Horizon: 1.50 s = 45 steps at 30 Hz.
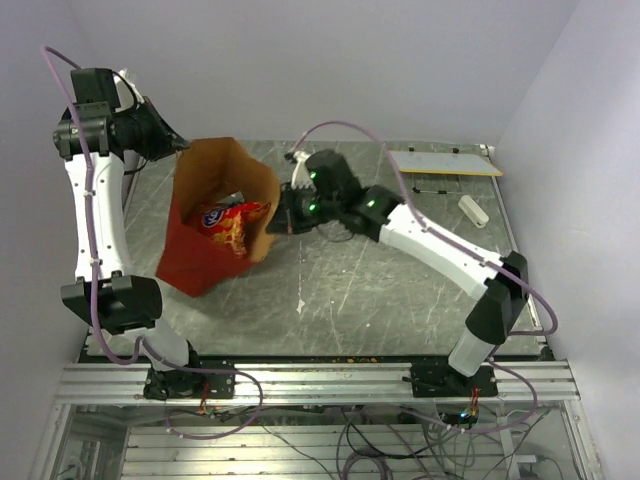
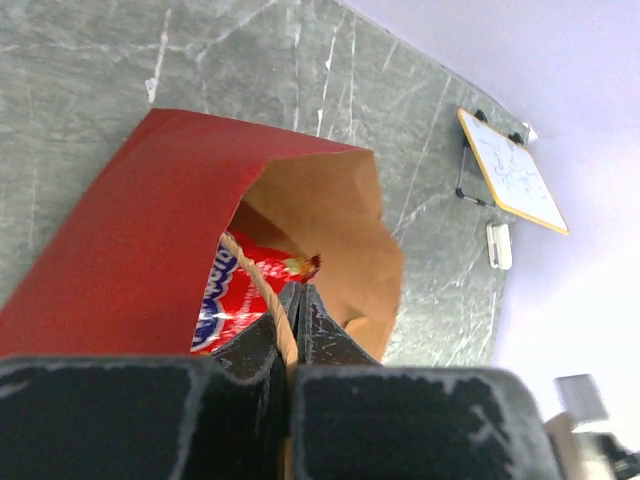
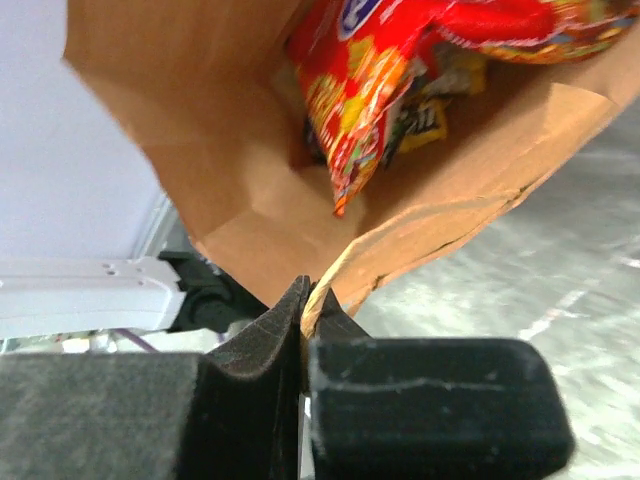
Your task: Take the snacks out of the paper bag
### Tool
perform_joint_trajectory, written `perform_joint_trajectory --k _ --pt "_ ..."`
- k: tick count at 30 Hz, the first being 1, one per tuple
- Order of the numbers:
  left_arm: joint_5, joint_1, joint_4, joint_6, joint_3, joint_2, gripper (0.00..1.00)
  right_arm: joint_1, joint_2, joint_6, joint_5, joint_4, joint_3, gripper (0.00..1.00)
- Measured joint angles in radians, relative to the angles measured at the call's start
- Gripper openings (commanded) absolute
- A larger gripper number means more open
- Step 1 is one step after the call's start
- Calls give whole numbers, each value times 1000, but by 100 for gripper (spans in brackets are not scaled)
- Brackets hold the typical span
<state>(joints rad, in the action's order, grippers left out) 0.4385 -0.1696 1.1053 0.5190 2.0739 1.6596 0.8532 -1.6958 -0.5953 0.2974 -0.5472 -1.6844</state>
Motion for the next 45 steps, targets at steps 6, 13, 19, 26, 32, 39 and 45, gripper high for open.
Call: perform_joint_trajectory --k 6,13,19,26,32,39,45 --pt "62 10 -151 -2 -250 -85 7 153 -14 -153 -12 250 211 0" --pt "167 34 -253 26 -534 -280 7 191 28 -172 -53 323 338 3" --pt "193 36 -267 51 -638 -418 7 187 187 -148 -113 272 484 31" --pt "212 36 -279 84 -694 -454 7 176 309 18 -282 48 438 76" --pt "208 36 -266 103 -699 -431 7 169 286 246 -387 -96 229 80" --pt "180 36 -275 170 -695 -435 7 169 200 533 -377 10 164 70" --pt "174 36 -283 206 -696 -455 7 186 172 907 -197 194 230 71"
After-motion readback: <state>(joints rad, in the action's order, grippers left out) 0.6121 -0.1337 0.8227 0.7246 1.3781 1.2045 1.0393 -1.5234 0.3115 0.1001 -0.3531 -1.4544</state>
